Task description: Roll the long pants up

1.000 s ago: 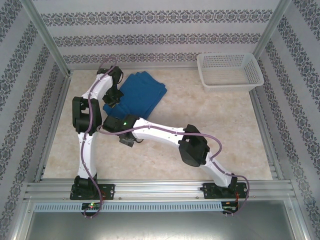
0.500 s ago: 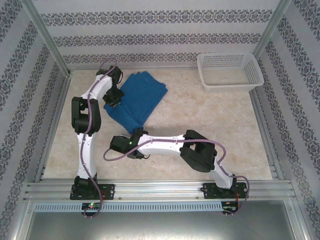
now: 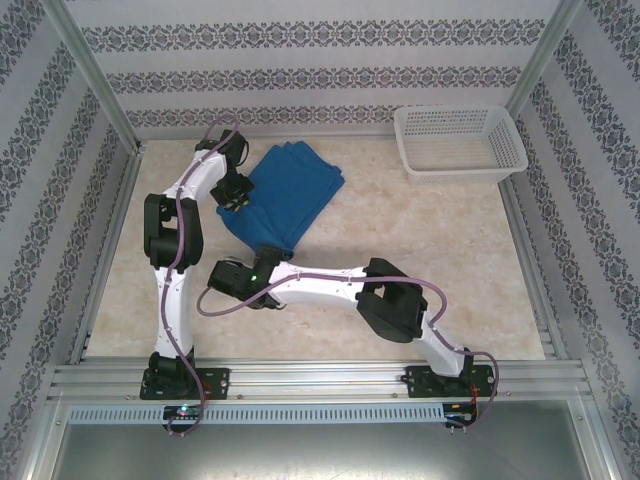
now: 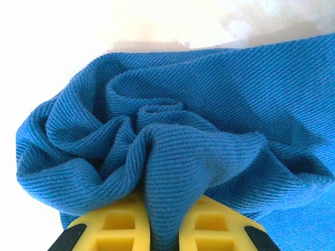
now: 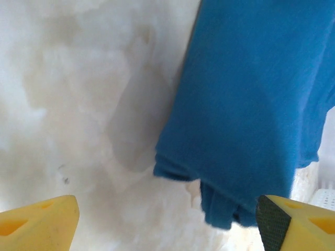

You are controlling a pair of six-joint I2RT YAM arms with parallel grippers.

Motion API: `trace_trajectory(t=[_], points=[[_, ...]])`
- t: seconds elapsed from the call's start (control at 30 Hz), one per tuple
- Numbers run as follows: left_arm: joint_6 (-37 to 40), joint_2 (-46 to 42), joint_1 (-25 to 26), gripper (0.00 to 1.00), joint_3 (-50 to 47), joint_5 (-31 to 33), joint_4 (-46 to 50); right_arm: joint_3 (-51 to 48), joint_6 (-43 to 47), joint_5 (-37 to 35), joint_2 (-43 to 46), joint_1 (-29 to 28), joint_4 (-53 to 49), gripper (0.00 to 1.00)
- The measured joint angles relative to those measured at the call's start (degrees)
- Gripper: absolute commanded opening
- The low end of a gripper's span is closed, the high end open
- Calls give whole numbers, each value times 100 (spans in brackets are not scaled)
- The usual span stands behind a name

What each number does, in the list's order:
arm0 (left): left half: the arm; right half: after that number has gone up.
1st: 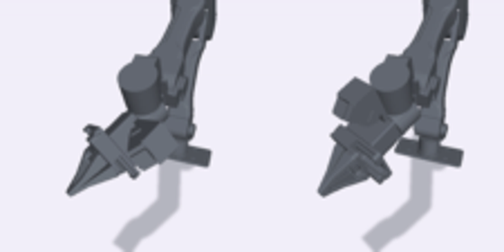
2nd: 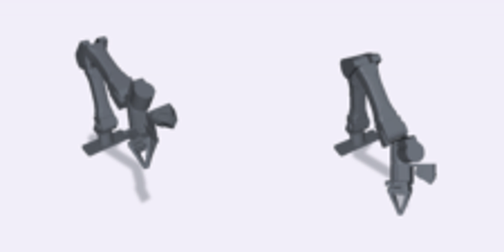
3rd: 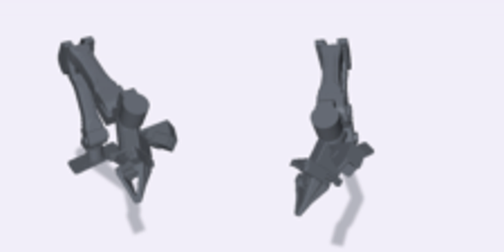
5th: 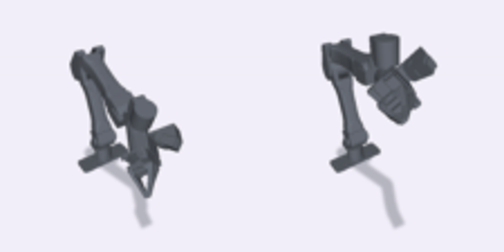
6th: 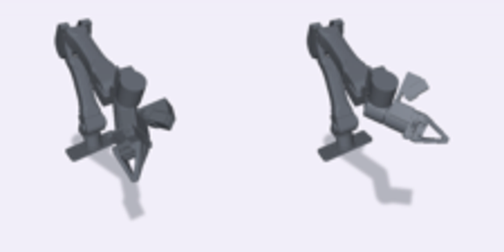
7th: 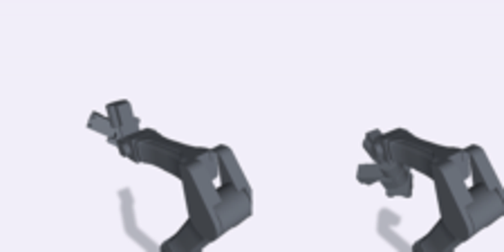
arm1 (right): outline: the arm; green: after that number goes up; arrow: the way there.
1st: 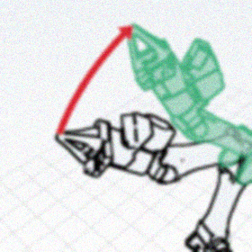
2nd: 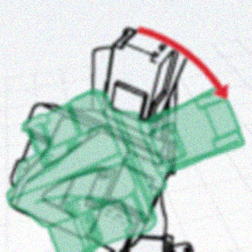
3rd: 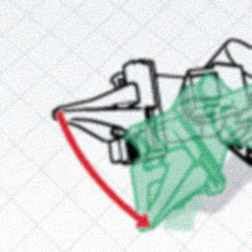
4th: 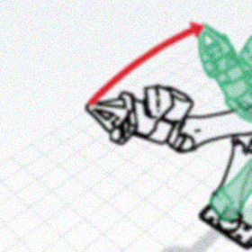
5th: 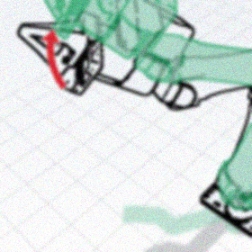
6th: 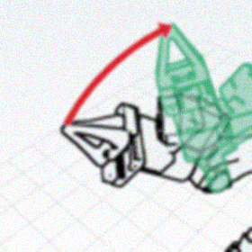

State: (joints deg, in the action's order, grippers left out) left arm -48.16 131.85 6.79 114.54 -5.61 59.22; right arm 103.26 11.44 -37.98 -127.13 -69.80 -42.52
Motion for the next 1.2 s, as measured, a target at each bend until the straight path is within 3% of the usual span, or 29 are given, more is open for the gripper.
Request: trace_trajectory(t=[0.27, 0.37, 0.4, 0.43, 0.47, 0.5, 0.53, 0.57, 0.83, 0.9, 0.93, 1.0, 1.03, 1.07, 1.2], points=[[2, -111, 37, 0, -203, -59, -195, 682, 334, -164, -844, 363, 122, 88], [11, -160, 37, 0, -284, -87, -280, 778, 505, -229, -1019, 468, 221, 82], [20, -175, 37, 0, -310, -96, -302, 800, 586, -254, -1029, 474, 271, 76], [22, -197, 37, 0, -345, -107, -337, 802, 675, -302, -1060, 487, 330, 63], [24, -214, 37, 0, -387, -122, -376, 800, 782, -354, -1099, 511, 389, 47], [28, -251, 37, 0, -442, -131, -420, 796, 866, -428, -1154, 546, 503, 22], [39, -271, 37, 0, -472, -144, -442, 796, 942, -452, -1189, 577, 581, 7], [50, -299, 37, 0, -525, -173, -496, 796, 1001, -466, -1215, 612, 658, 1], [170, -387, 39, 0, -675, -297, -872, 739, 1163, -264, -1165, 876, 745, 0], [199, -387, 39, 18, -660, -337, -874, 595, 1123, -26, -1019, 949, 787, 0], [219, -387, 44, 34, -636, -363, -863, 540, 1102, 68, -953, 979, 787, 0], [313, -387, 61, 82, -560, -428, -824, 424, 988, 302, -809, 1060, 782, 0], [323, -385, 68, 94, -483, -494, -776, 343, 929, 415, -730, 1093, 798, 0], [345, -385, 81, 100, -352, -570, -704, 264, 852, 518, -649, 1128, 807, 0], [437, -385, 96, 100, 358, -726, -450, 37, 476, 1049, -286, 1283, 737, 0]])
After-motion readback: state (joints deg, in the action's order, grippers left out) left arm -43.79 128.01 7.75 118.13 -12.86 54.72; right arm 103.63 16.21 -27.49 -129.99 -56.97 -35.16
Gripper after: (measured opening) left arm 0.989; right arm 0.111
